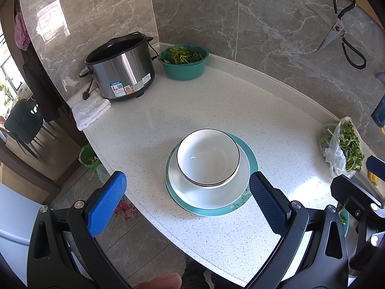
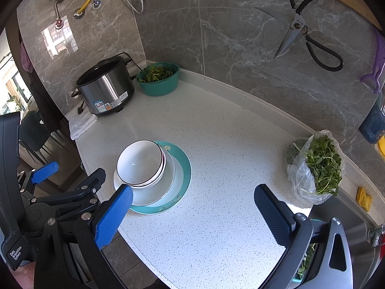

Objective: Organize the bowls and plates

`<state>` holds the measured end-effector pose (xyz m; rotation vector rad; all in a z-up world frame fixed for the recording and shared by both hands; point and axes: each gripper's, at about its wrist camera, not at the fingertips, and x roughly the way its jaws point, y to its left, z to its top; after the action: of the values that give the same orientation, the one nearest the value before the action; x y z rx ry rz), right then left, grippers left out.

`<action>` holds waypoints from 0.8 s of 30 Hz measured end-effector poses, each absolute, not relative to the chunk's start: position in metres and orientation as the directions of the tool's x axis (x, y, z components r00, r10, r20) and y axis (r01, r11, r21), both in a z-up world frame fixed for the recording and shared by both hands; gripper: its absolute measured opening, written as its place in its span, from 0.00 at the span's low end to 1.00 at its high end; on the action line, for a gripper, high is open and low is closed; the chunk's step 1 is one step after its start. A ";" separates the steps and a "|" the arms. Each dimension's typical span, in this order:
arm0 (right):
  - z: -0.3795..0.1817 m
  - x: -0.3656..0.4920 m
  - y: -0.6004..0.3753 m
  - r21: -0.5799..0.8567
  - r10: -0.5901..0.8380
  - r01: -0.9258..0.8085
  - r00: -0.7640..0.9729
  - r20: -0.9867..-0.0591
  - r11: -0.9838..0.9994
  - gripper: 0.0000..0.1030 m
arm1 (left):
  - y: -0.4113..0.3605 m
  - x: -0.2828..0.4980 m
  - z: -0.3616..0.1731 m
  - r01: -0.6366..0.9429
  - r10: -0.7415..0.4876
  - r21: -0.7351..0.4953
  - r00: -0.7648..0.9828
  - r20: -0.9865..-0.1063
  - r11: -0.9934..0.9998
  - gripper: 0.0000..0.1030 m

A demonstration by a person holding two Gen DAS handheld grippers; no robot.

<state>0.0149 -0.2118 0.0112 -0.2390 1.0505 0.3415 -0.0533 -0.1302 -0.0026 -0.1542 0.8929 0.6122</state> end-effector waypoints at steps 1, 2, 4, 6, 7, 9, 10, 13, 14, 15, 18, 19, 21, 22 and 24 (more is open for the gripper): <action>0.011 0.015 -0.212 -0.031 0.160 -0.386 0.452 -0.877 0.922 1.00 | -0.130 -0.053 -0.002 -0.559 0.435 0.123 0.470 -0.768 0.820 1.00; 0.011 0.015 -0.212 -0.030 0.160 -0.386 0.452 -0.878 0.922 1.00 | -0.130 -0.052 -0.003 -0.558 0.435 0.123 0.469 -0.768 0.821 1.00; 0.011 0.014 -0.212 -0.030 0.161 -0.386 0.451 -0.878 0.922 1.00 | -0.131 -0.051 -0.003 -0.558 0.435 0.123 0.470 -0.768 0.820 1.00; 0.010 0.016 -0.212 -0.030 0.161 -0.388 0.450 -0.879 0.921 1.00 | -0.131 -0.051 -0.004 -0.559 0.436 0.123 0.471 -0.767 0.820 1.00; 0.009 0.014 -0.212 -0.028 0.162 -0.388 0.449 -0.879 0.921 1.00 | -0.131 -0.050 -0.004 -0.559 0.437 0.123 0.471 -0.766 0.820 1.00; 0.009 0.015 -0.212 -0.028 0.162 -0.388 0.448 -0.880 0.921 1.00 | -0.132 -0.048 -0.005 -0.557 0.439 0.127 0.472 -0.765 0.821 1.00; 0.008 0.014 -0.213 -0.027 0.162 -0.387 0.446 -0.880 0.922 1.00 | -0.132 -0.047 -0.005 -0.557 0.439 0.127 0.472 -0.764 0.820 1.00; 0.006 0.012 -0.214 -0.025 0.163 -0.388 0.443 -0.881 0.921 1.00 | -0.133 -0.045 -0.006 -0.553 0.438 0.129 0.474 -0.763 0.823 1.00; 0.007 0.015 -0.214 -0.026 0.163 -0.389 0.444 -0.881 0.921 1.00 | -0.133 -0.045 -0.007 -0.553 0.437 0.129 0.472 -0.765 0.823 1.00; 0.006 0.013 -0.214 -0.024 0.164 -0.390 0.441 -0.882 0.921 1.00 | -0.132 -0.044 -0.008 -0.555 0.433 0.124 0.470 -0.769 0.822 1.00; 0.001 0.014 -0.216 -0.021 0.166 -0.391 0.436 -0.885 0.920 1.00 | -0.130 -0.044 -0.010 -0.560 0.428 0.112 0.473 -0.770 0.821 1.00; 0.001 0.015 -0.217 -0.019 0.166 -0.392 0.433 -0.886 0.920 1.00 | -0.130 -0.045 -0.010 -0.560 0.429 0.111 0.475 -0.768 0.821 1.00; 0.000 0.012 -0.217 -0.018 0.166 -0.390 0.433 -0.886 0.921 1.00 | -0.130 -0.046 -0.009 -0.561 0.433 0.114 0.478 -0.764 0.820 1.00; 0.001 0.014 -0.217 -0.018 0.165 -0.390 0.432 -0.887 0.921 1.00 | -0.130 -0.046 -0.009 -0.560 0.432 0.112 0.481 -0.763 0.821 1.00; 0.001 0.014 -0.217 -0.018 0.166 -0.390 0.432 -0.886 0.921 1.00 | -0.131 -0.047 -0.008 -0.561 0.435 0.115 0.481 -0.761 0.820 1.00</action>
<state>0.0144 -0.2166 0.0011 -0.2343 1.0708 0.3502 -0.0467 -0.1315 -0.0084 -0.1574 0.8797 0.6104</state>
